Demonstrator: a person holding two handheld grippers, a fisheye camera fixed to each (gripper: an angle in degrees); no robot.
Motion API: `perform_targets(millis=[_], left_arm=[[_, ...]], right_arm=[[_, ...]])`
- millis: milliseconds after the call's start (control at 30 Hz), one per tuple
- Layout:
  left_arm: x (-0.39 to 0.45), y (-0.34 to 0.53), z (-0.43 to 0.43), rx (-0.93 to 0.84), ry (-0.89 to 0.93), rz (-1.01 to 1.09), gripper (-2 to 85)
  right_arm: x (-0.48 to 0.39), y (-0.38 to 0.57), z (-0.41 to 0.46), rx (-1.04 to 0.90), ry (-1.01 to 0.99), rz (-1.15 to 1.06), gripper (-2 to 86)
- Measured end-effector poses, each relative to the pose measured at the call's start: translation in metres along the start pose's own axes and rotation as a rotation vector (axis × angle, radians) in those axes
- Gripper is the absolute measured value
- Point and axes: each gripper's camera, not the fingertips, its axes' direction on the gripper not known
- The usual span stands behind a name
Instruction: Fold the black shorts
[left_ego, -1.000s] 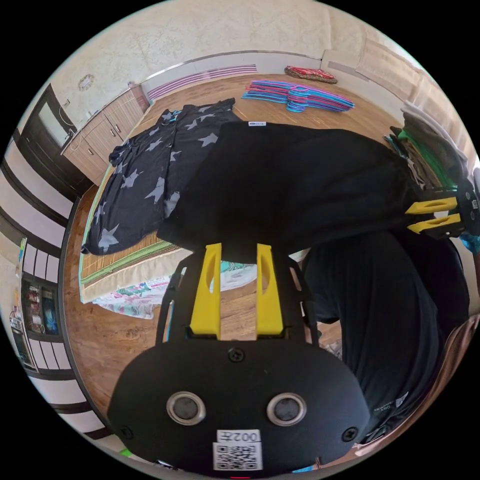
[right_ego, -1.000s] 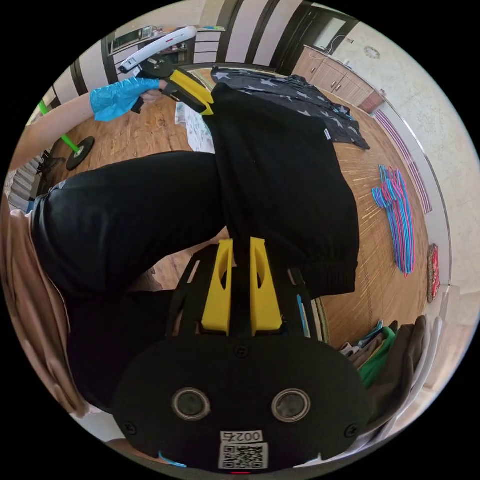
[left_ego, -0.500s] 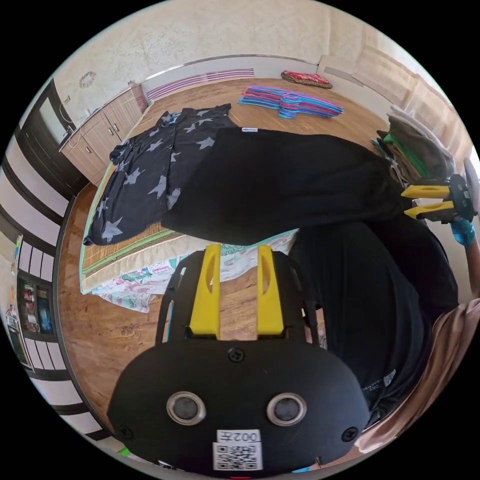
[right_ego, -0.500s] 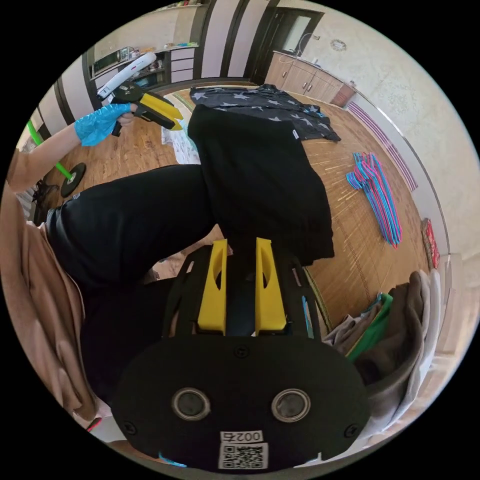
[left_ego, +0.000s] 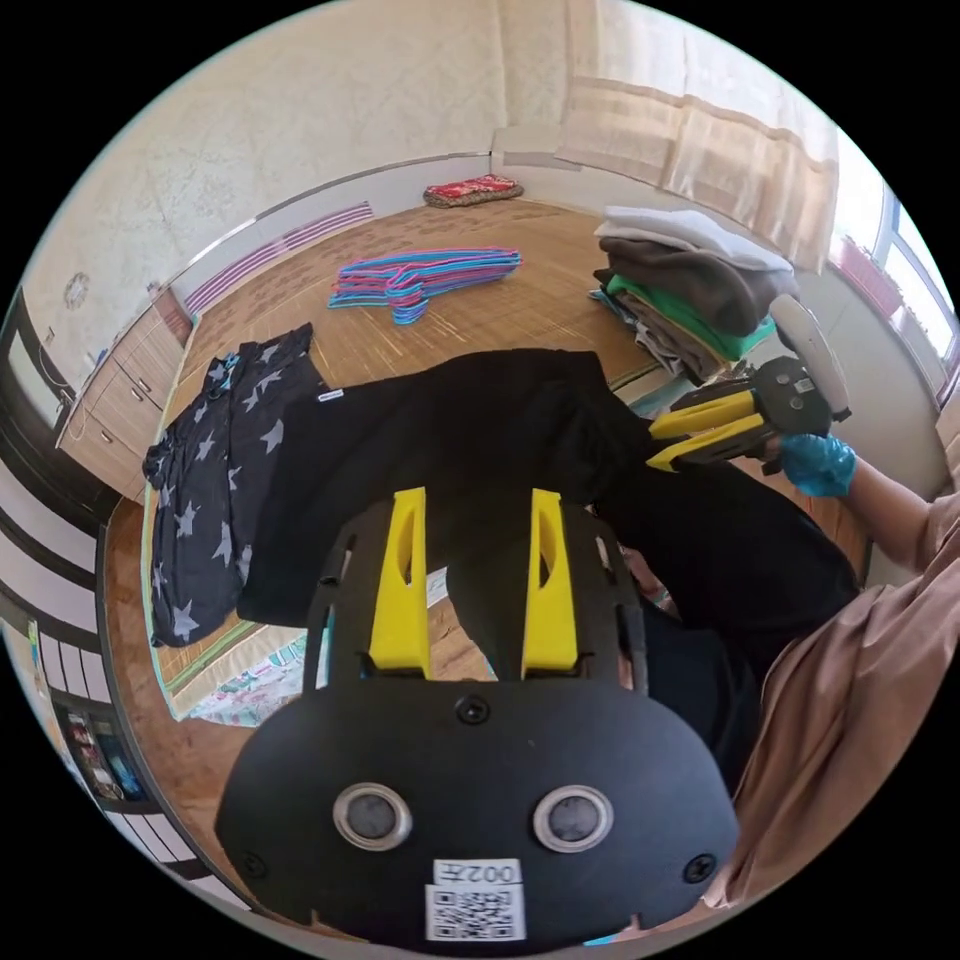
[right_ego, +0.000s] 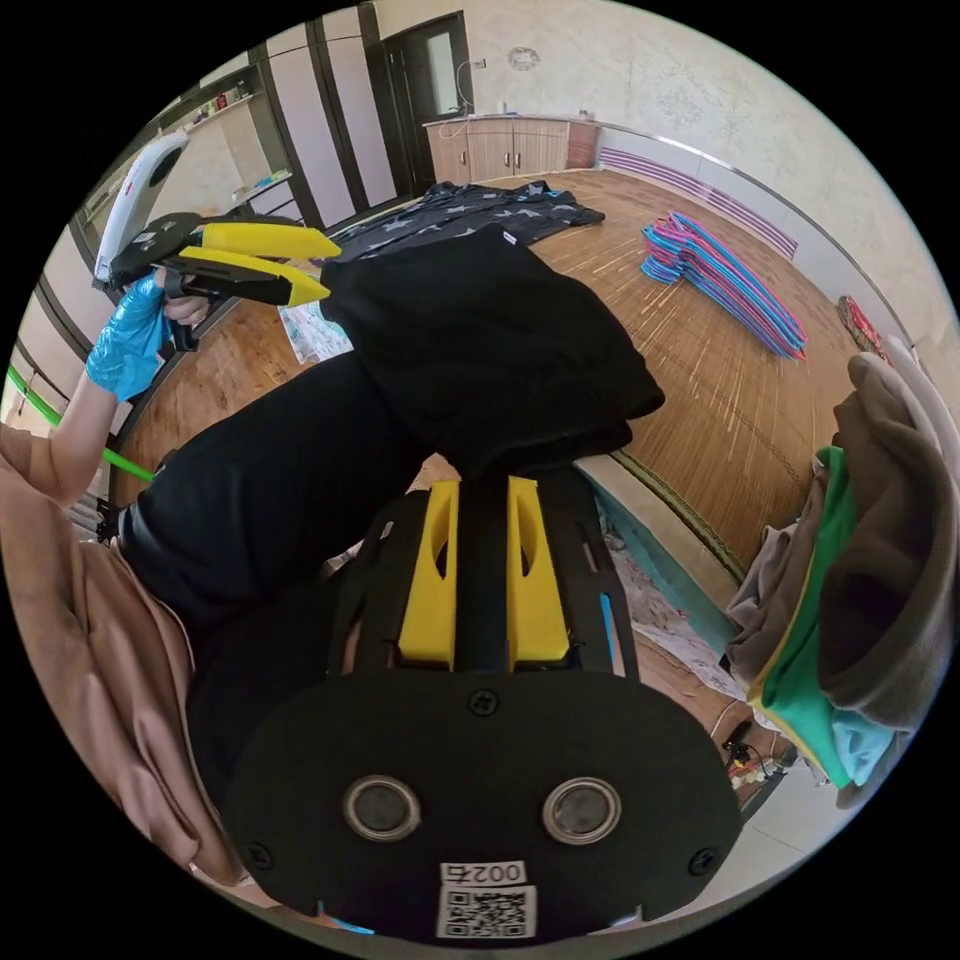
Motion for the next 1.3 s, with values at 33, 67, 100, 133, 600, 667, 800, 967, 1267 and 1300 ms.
perform_targets(millis=[33, 67, 100, 133, 600, 667, 800, 967, 1267, 1300], left_arm=[[0.01, -0.006, -0.002, -0.001, -0.003, 0.016, 11.4], [0.014, -0.009, -0.003, -0.001, -0.004, 0.025, 11.4], [0.023, -0.014, -0.005, 0.0, -0.007, 0.044, 11.4], [0.032, -0.019, -0.007, -0.003, -0.01, 0.062, 11.5], [0.107, -0.059, 0.016, -0.023, 0.079, 0.254, 16.2], [0.117, -0.063, 0.022, -0.02, 0.068, 0.286, 17.1], [0.14, -0.073, 0.041, -0.004, -0.003, 0.332, 19.4], [0.166, -0.081, 0.055, 0.016, -0.05, 0.392, 17.5], [0.191, -0.094, 0.056, 0.019, -0.147, 0.369, 7.7], [0.193, -0.094, 0.054, 0.017, -0.15, 0.363, 6.9]], right_arm=[[0.002, 0.004, -0.001, 0.01, -0.007, -0.009, 6.5], [0.003, 0.006, -0.001, 0.012, -0.01, -0.013, 6.1], [0.005, 0.01, -0.002, 0.02, -0.028, -0.031, 3.7], [0.006, 0.013, -0.005, 0.038, -0.055, -0.038, 2.0], [0.005, 0.041, -0.029, 0.181, 0.018, -0.065, -0.7], [0.003, 0.043, -0.033, 0.195, 0.024, -0.071, -0.7], [0.001, 0.048, -0.037, 0.217, 0.025, -0.075, -0.6], [0.0, 0.056, -0.043, 0.253, 0.015, -0.056, -0.7], [-0.015, 0.071, -0.053, 0.271, 0.05, -0.103, -0.5], [-0.019, 0.074, -0.057, 0.277, 0.061, -0.118, -0.4]])
